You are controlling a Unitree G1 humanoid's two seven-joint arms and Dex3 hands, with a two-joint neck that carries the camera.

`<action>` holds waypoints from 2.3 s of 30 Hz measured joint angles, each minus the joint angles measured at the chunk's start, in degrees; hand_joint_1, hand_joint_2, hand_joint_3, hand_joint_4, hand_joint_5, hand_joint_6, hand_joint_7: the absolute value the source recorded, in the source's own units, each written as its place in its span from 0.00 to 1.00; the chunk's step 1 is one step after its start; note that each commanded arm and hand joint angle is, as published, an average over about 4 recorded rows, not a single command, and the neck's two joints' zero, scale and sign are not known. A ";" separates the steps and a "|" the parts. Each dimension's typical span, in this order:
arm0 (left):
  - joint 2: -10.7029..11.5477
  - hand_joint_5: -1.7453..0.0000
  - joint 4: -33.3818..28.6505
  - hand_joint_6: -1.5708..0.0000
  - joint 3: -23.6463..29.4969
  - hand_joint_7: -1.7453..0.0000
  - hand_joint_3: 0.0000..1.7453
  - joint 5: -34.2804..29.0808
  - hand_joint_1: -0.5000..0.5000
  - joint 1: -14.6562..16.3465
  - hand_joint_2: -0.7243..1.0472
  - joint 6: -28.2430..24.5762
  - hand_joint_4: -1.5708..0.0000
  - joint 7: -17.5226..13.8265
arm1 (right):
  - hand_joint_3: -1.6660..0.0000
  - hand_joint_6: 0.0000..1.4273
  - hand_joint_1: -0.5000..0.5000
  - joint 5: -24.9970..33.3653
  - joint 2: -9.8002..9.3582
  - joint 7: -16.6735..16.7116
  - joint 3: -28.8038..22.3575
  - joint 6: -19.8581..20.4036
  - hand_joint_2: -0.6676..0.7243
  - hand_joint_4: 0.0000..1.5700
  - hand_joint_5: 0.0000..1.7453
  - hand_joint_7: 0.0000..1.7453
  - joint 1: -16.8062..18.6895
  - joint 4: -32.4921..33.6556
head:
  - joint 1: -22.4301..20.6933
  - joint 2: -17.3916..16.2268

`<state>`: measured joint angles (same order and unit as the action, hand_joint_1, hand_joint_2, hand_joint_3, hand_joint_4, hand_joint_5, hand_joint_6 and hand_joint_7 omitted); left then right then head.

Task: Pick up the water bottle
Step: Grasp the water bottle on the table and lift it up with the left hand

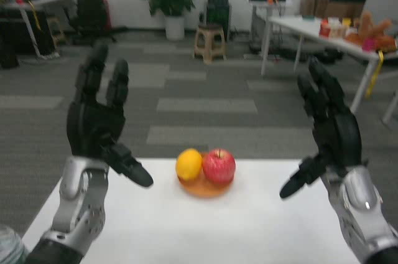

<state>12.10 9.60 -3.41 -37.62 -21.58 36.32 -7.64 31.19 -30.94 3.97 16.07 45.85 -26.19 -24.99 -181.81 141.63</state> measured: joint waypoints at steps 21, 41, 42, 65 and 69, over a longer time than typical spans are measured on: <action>5.21 1.00 -9.06 1.00 7.08 0.76 0.05 -7.80 0.00 9.15 0.05 -6.10 1.00 -0.48 | 1.00 0.00 0.00 0.11 -0.06 -0.08 -0.96 -0.06 0.91 0.00 0.00 0.04 -0.63 -9.56 | -1.10 0.09; 5.16 1.00 -10.31 1.00 8.13 0.76 0.05 -8.16 0.00 10.50 0.05 -6.15 1.00 -0.82 | 1.00 0.00 0.00 0.11 -0.06 -0.10 -0.98 -0.06 0.91 0.00 0.00 0.04 -0.80 -11.14 | -33.41 -3.52; 5.13 1.00 -10.39 1.00 8.13 0.76 0.05 -8.15 0.00 10.50 0.05 -6.15 1.00 -0.82 | 1.00 0.00 0.00 0.11 -0.06 -0.10 -0.98 -0.06 0.91 0.00 0.00 0.04 -0.80 -11.14 | -34.28 -3.51; 3.06 1.00 -23.37 1.00 8.25 0.76 0.05 -5.39 0.00 15.73 0.05 -6.68 1.00 -0.50 | 1.00 0.00 0.00 0.11 -0.07 -0.09 -1.00 -0.06 0.91 0.00 0.00 0.04 -1.04 -13.13 | -35.03 -4.28; 1.37 1.00 -29.68 1.00 8.65 0.76 0.05 -4.46 0.00 19.54 0.05 -6.86 1.00 -0.30 | 1.00 0.00 0.00 0.13 -0.24 -0.06 -0.97 -0.08 0.91 0.00 0.00 0.04 -1.46 -14.35 | -35.02 -3.92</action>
<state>13.47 -20.08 5.24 -42.08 -2.04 29.47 -7.94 31.32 -31.18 3.91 15.10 45.77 -27.65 -39.34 -216.82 137.71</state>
